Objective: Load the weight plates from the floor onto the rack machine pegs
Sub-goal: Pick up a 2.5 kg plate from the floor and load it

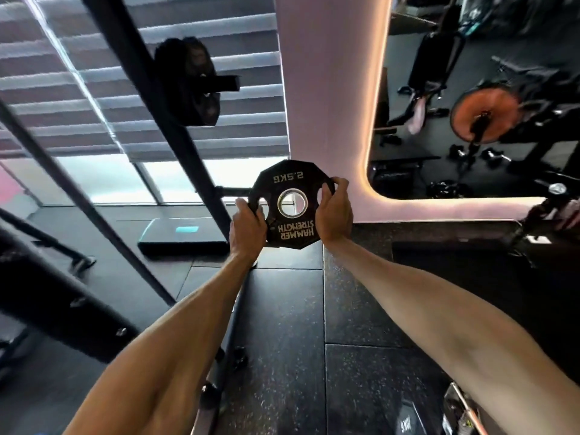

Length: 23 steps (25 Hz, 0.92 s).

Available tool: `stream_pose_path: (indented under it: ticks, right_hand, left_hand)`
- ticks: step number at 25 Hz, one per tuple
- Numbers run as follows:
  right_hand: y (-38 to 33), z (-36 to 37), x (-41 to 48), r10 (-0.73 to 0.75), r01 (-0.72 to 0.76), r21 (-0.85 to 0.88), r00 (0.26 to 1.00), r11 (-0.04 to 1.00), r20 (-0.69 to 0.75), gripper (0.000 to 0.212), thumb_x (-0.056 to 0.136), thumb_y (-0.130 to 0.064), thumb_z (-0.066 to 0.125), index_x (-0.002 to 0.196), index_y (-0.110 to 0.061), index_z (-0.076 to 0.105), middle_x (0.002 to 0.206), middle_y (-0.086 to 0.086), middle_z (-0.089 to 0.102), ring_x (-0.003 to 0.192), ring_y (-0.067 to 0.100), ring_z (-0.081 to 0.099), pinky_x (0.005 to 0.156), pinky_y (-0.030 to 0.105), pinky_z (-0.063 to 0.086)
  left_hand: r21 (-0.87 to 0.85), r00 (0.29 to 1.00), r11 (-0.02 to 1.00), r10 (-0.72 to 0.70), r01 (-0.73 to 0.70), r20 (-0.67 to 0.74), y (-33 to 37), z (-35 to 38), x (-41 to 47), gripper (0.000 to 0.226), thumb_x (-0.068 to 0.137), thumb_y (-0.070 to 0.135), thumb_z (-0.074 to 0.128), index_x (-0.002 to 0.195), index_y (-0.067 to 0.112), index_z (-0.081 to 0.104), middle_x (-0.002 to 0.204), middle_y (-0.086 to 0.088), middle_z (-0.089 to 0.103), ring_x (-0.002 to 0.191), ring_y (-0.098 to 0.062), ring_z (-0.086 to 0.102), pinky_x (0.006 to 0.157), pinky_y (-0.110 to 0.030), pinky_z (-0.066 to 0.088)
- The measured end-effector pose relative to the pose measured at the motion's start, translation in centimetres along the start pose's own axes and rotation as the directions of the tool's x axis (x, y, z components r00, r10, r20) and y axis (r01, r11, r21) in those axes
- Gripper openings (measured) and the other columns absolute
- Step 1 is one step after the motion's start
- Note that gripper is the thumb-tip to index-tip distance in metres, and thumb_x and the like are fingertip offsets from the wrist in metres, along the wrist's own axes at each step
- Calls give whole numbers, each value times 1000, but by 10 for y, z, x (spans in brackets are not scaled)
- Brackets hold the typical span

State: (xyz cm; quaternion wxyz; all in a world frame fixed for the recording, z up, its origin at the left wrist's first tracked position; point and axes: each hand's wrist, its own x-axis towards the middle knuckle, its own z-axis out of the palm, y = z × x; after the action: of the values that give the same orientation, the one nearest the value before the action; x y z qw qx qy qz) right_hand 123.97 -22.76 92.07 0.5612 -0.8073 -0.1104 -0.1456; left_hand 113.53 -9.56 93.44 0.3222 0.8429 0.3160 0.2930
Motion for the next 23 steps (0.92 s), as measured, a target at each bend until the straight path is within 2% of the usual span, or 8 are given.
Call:
stream_pose_path:
  ticks: [3,5,8,14,18,20,23]
  right_hand:
    - [12,19,33,7,-8,-11,998,1000,-55,21,105,-30,39,120,-16,47,109,3,68,96,24,64,73,26,38]
    - [18,36,58,20,-22,-19,994,1000,-107,20,105,-29,40,119,-16,47,108,3,67,96,25,64,72,26,35]
    - [15,63,97,30,-30,3,981,1000,-191,20,105,-29,41,118,-15,48,107,4,67,97,28,63,71,27,34]
    - [15,102,163,-35,49,42,959,998,-280,20,105,-25,41,119,-11,49,102,-3,62,93,22,62,71,26,38]
    - [28,131,214,-52,66,52,971,997,-235,20,105,-27,38,119,-14,45,103,1,66,90,21,63,70,28,42]
    - [33,152,250,-72,86,66,980,994,-188,19,106,-30,37,118,-18,43,102,0,67,88,20,65,70,32,49]
    - [35,181,307,-153,165,99,981,981,-117,19,106,-32,35,119,-18,41,100,1,68,83,20,66,66,33,53]
  left_hand:
    - [-5,999,999,41,-41,24,-2,30,43,24,99,21,50,110,0,45,97,-26,66,89,-44,64,71,-47,50]
    - [-30,992,993,115,-114,45,-3,45,75,24,99,21,50,107,-2,45,92,-26,66,85,-44,63,63,-41,43]
    - [-67,981,979,192,-191,13,4,60,125,24,99,20,51,105,-3,45,88,-25,65,81,-44,63,60,-35,34]
    - [-83,971,968,234,-237,-39,15,91,203,25,101,22,49,105,-3,45,88,-21,67,78,-41,65,60,-34,37]
    - [-35,961,964,261,-265,-86,14,116,245,27,101,25,48,105,-2,46,84,-19,67,75,-40,65,59,-39,46]
    - [-11,963,970,241,-244,-122,19,127,272,25,101,26,49,104,1,45,83,-18,67,75,-40,67,62,-44,53]
    - [74,953,978,208,-196,-220,29,146,312,25,101,26,48,104,2,44,82,-15,67,73,-39,66,64,-45,55]
